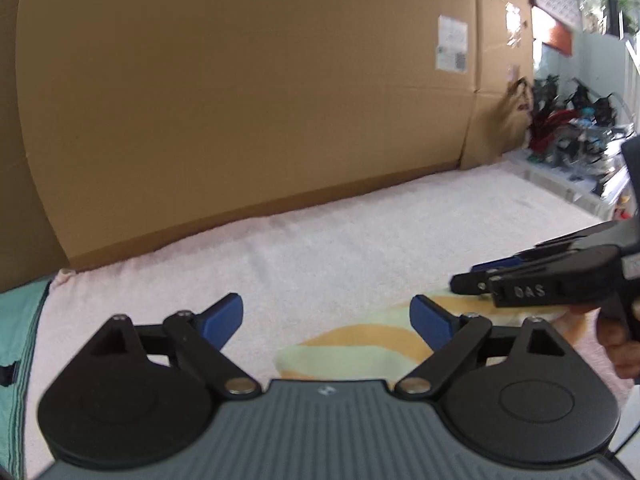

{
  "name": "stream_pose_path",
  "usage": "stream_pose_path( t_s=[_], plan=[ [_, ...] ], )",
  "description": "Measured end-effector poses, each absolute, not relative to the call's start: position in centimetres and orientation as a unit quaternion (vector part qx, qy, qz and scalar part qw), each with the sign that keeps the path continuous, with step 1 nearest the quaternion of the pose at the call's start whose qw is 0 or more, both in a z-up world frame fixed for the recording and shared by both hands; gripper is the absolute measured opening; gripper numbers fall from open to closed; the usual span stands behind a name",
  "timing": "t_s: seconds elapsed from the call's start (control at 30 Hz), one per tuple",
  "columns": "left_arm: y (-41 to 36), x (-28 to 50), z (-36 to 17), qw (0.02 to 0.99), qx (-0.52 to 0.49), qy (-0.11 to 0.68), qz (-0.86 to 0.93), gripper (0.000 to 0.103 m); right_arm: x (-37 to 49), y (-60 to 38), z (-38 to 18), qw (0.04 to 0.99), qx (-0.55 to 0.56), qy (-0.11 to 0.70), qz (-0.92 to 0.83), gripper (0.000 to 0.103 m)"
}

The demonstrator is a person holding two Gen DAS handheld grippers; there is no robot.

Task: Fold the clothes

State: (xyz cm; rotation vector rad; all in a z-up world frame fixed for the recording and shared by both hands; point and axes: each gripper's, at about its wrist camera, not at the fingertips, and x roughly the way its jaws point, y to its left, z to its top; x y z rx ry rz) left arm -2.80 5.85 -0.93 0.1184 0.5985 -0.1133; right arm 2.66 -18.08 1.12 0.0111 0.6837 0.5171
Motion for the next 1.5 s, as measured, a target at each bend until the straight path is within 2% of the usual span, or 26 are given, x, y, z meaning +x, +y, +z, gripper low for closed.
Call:
stream_pose_path(
  t_s=[0.07, 0.27, 0.33, 0.37, 0.43, 0.53, 0.63, 0.77, 0.87, 1.03, 1.07, 1.17, 1.2, 1.37, 1.5],
  plan=[
    [6.4, -2.4, -2.6, 0.944, 0.052, 0.320, -0.057, 0.088, 1.9, -18.8, 1.6, 0.909, 0.010, 0.326, 0.259, 0.025],
    [7.3, -6.5, 0.0, 0.957, 0.018, 0.279, -0.079, 0.086, -1.4, -20.4, 3.0, 0.900, 0.009, 0.320, 0.297, 0.025],
    [6.0, -7.3, 0.2, 0.954, 0.043, 0.281, -0.101, 0.087, -1.6, -20.8, 2.8, 0.902, 0.009, 0.321, 0.290, 0.024],
    [5.8, -7.5, -0.4, 0.951, 0.056, 0.288, -0.102, 0.087, -1.7, -21.0, 2.7, 0.903, 0.009, 0.321, 0.287, 0.020],
    [5.6, -7.8, -1.8, 0.944, 0.079, 0.303, -0.103, 0.093, -2.0, -21.4, 2.5, 0.904, 0.010, 0.322, 0.280, 0.020],
    [7.7, -7.8, -2.9, 0.936, 0.031, 0.334, -0.111, 0.096, -2.4, -22.1, 2.1, 0.907, 0.011, 0.324, 0.269, 0.021],
    [8.1, -9.0, -1.7, 0.945, 0.039, 0.311, -0.095, 0.088, -2.8, -22.7, 1.8, 0.909, 0.012, 0.325, 0.259, 0.021],
    [7.9, -10.1, -1.1, 0.952, 0.063, 0.291, -0.074, 0.088, -3.3, -23.5, 1.3, 0.913, 0.014, 0.326, 0.246, 0.026],
    [8.1, -10.3, -0.6, 0.953, 0.047, 0.287, -0.085, 0.084, -3.9, -23.2, 0.4, 0.920, 0.008, 0.306, 0.245, 0.026],
    [7.1, -11.4, 2.0, 0.966, 0.023, 0.231, -0.118, 0.092, -4.0, -22.5, 0.7, 0.922, -0.002, 0.311, 0.231, 0.026],
    [6.6, -11.0, 1.8, 0.964, 0.026, 0.237, -0.119, 0.091, -4.0, -22.5, 0.7, 0.922, -0.005, 0.312, 0.228, 0.026],
    [5.2, -9.5, -0.6, 0.949, 0.036, 0.282, -0.138, 0.072, -4.2, -22.4, 0.8, 0.924, -0.016, 0.314, 0.219, 0.026],
    [4.8, -9.3, -1.5, 0.945, 0.048, 0.295, -0.133, 0.055, -4.2, -22.4, 0.8, 0.924, -0.018, 0.314, 0.218, 0.026],
    [4.8, -11.2, -3.0, 0.946, 0.115, 0.275, -0.126, 0.059, -4.3, -22.2, 0.9, 0.924, -0.029, 0.316, 0.212, 0.026],
    [6.0, -11.9, -3.7, 0.936, 0.141, 0.302, -0.111, 0.058, -4.5, -22.1, 1.0, 0.924, -0.038, 0.318, 0.208, 0.028]
  ],
)
